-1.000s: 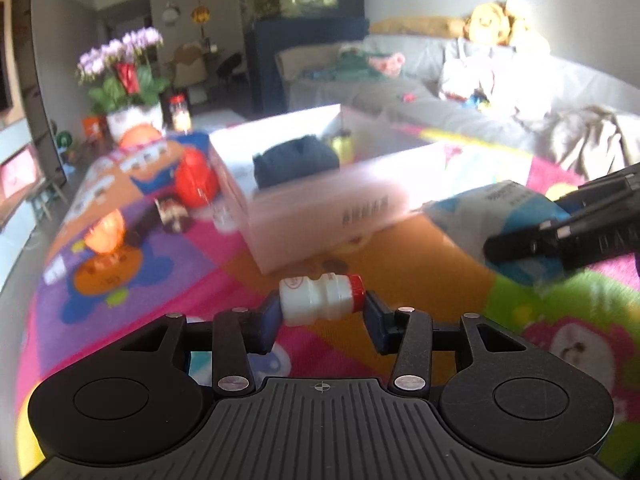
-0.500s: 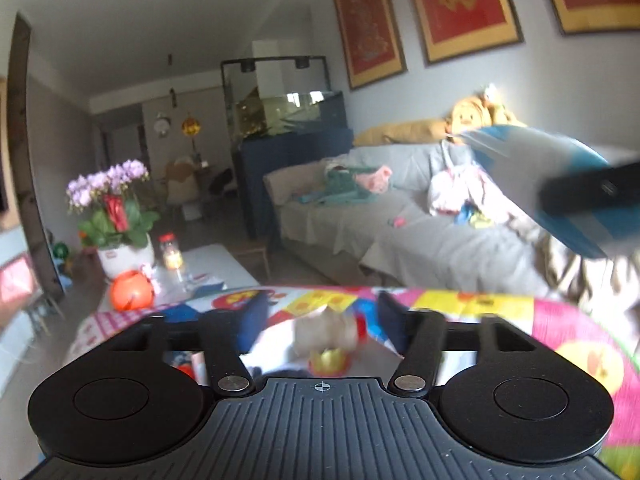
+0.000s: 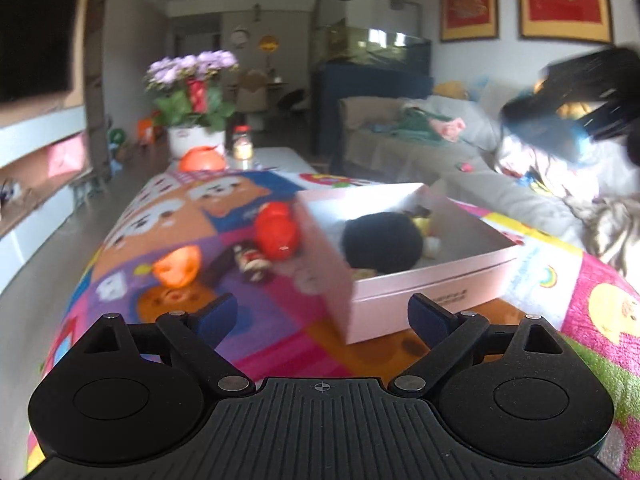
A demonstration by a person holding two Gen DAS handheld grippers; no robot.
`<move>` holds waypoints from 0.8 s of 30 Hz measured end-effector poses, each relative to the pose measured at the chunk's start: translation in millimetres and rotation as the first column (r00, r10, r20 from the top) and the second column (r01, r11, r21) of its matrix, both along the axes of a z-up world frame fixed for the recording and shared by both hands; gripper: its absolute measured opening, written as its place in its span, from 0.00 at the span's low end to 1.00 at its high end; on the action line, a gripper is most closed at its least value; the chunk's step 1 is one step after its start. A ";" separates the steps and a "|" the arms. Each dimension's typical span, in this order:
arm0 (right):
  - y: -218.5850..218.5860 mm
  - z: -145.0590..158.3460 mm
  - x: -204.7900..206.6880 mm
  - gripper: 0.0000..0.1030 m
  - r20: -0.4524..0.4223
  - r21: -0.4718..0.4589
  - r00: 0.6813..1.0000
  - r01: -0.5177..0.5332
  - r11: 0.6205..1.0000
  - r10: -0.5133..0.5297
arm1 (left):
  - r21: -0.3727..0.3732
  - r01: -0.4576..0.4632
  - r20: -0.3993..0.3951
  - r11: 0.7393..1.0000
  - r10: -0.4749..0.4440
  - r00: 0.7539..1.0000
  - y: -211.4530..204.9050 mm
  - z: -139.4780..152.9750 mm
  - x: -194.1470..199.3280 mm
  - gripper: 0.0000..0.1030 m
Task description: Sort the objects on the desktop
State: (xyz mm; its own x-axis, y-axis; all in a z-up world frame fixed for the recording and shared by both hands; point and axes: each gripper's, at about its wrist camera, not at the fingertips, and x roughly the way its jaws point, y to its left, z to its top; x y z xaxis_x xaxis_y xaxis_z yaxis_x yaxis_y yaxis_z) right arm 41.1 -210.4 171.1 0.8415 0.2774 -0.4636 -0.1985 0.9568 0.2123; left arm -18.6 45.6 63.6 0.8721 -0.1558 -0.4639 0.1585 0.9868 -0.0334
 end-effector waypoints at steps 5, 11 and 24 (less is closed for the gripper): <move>31.8 -29.6 53.7 0.58 -0.115 -0.039 0.992 0.046 0.998 -0.050 | -0.021 -0.032 0.019 0.999 0.032 0.999 20.3 2.9 -6.7 0.97; 37.4 -36.7 49.2 0.76 -0.056 -0.110 0.995 0.071 0.991 -0.077 | -0.063 -0.076 -0.018 0.995 0.075 0.997 32.8 -14.0 -1.5 0.97; 43.3 -98.4 123.4 0.36 -0.307 -0.053 0.951 0.010 0.999 -0.026 | -0.094 -0.102 -0.037 0.990 0.099 0.994 44.2 -32.6 0.0 0.98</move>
State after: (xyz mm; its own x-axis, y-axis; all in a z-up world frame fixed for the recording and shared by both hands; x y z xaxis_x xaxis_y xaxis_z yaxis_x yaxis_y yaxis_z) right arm 164.6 -167.2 72.7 0.6608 0.2335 -0.7133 -0.1137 0.9705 0.2124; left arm -18.7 89.8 31.0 0.8706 -0.1133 -0.4788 0.0565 0.9897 -0.1314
